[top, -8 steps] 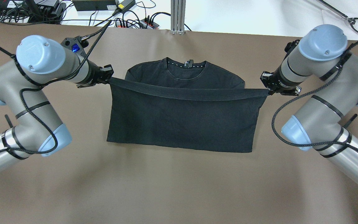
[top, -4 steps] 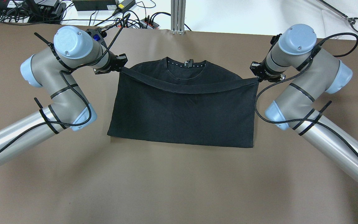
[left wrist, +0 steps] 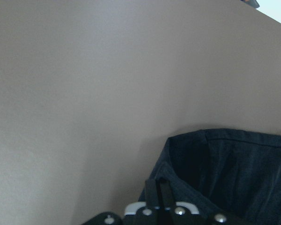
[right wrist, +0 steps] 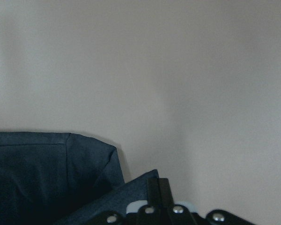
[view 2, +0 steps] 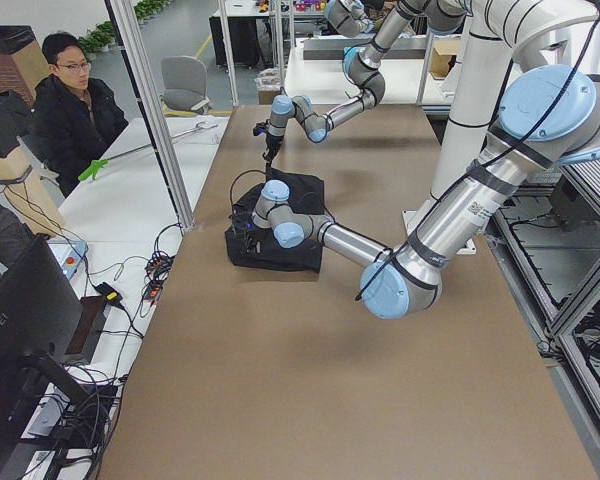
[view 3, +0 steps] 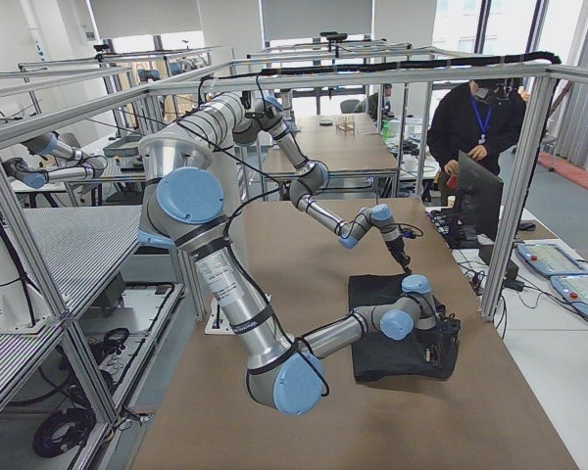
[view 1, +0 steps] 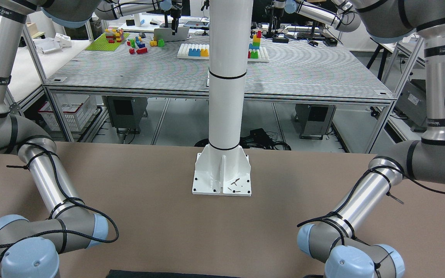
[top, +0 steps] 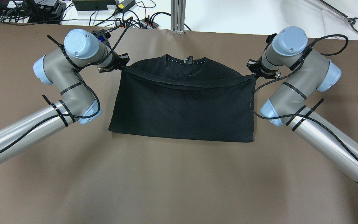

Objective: Fold clothes
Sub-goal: 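Lay the folded hem down near the collar and release both grippers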

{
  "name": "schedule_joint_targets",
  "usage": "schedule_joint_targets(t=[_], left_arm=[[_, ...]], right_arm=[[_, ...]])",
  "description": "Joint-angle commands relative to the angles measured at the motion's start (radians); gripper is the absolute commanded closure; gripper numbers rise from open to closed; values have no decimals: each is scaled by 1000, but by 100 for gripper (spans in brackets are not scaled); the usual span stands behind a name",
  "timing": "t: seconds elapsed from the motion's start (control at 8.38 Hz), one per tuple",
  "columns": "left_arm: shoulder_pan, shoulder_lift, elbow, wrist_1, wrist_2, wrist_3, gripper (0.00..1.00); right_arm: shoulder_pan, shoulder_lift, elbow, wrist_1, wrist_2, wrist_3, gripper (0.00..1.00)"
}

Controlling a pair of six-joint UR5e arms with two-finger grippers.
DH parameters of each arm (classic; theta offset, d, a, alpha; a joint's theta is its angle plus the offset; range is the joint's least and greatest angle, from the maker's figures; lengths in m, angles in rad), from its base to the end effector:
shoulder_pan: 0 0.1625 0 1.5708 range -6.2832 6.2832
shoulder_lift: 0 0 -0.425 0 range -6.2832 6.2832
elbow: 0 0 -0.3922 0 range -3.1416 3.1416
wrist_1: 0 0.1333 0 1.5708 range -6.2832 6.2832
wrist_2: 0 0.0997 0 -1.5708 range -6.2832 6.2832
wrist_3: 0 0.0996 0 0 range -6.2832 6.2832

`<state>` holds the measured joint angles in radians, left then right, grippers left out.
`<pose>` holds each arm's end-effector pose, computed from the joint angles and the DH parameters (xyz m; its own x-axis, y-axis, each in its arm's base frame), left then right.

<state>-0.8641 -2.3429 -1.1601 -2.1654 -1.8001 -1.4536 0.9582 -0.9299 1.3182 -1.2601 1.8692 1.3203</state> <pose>0.4354 -0.6803 0.3028 0.4445 -0.3452 -0.8266 0.5720 0.8195 -0.0347 -0.3488 -0.6773 0.3634 0.5933 0.4321 0.6791 -0.5431 0.8376 -0.0585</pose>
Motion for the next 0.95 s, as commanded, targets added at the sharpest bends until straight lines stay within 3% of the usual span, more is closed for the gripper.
schedule_joint_targets(t=[0.0, 0.12, 0.36, 0.6, 0.84], left_arm=[[-33, -6, 83, -74, -12, -2, 64], [-52, -7, 91, -86, -13, -4, 54], [-50, -9, 91, -93, -19, -5, 47], [-52, -6, 89, -93, -19, -7, 42], [-50, -9, 85, -93, -18, -11, 42]], right_arm=[[-6, 10, -36, 36, -39, 0, 49], [-7, 11, -36, 57, -56, 3, 36], [-7, -16, 1, 117, -48, 68, 33], [-56, -245, 306, 130, -13, 85, 33], [-140, -402, 474, 140, -12, 159, 33]])
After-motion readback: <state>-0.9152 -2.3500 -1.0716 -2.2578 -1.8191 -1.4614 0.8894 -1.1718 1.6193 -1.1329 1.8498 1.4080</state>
